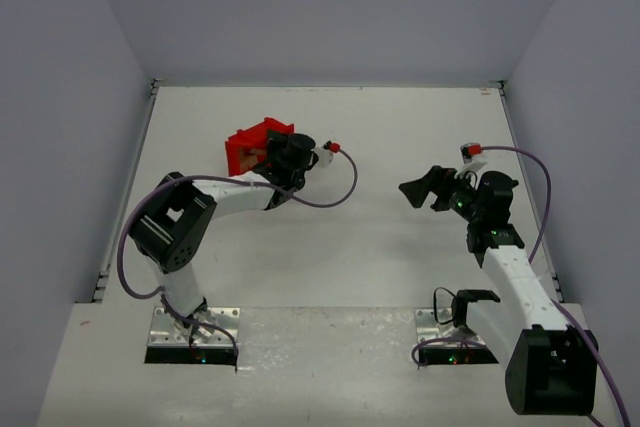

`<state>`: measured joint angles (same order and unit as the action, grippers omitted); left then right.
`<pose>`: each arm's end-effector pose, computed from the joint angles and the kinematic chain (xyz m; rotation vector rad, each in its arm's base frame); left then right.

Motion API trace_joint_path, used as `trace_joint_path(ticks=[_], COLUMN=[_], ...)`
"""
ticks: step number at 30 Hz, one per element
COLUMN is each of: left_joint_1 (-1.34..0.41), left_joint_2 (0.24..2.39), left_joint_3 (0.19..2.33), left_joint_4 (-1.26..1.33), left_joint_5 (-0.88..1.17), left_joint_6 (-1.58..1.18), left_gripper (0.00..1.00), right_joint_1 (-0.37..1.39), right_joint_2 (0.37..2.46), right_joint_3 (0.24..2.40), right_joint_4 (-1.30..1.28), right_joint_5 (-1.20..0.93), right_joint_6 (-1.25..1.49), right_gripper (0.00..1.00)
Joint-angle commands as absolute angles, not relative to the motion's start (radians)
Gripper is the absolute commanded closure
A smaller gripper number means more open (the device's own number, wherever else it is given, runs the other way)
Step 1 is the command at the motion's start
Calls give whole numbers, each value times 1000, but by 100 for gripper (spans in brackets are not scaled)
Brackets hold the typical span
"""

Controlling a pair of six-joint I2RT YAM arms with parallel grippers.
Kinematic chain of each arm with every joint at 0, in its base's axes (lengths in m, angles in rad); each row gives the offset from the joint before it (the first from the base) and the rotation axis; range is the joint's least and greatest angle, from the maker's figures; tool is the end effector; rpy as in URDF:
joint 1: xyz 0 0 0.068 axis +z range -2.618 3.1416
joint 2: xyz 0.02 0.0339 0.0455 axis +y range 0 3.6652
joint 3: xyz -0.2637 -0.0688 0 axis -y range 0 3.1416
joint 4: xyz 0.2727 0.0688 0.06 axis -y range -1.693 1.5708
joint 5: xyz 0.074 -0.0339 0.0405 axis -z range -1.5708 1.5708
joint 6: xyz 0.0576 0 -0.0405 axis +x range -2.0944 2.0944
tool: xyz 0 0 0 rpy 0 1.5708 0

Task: Build the wood block tower

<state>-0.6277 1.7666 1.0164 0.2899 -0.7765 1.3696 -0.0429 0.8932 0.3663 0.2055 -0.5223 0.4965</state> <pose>0.3595 -0.2109 0.1790 1.4412 1.5465 1.2419 0.2392 0.0185 0.1945 0.1527 1.9210 0.7996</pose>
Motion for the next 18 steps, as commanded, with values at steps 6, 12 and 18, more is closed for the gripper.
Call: trace_joint_path(ticks=[6,12,18], left_joint_1=[-642,-671,-707], left_joint_2=[1715,1768,1869], left_joint_3=[987,948,974], left_joint_4=[304,374,424], left_joint_5=[-854,-947,-1053], left_joint_6=[1527,1599,1678], left_gripper=[100,100,100], right_joint_1=[-35,-35,-35], right_joint_2=[884,891,893], right_joint_3=[401,412,419], right_joint_4=[206,186,164], right_joint_5=[-493,-482,-459], right_joint_6=[476,469,466], right_gripper=[1,1,1])
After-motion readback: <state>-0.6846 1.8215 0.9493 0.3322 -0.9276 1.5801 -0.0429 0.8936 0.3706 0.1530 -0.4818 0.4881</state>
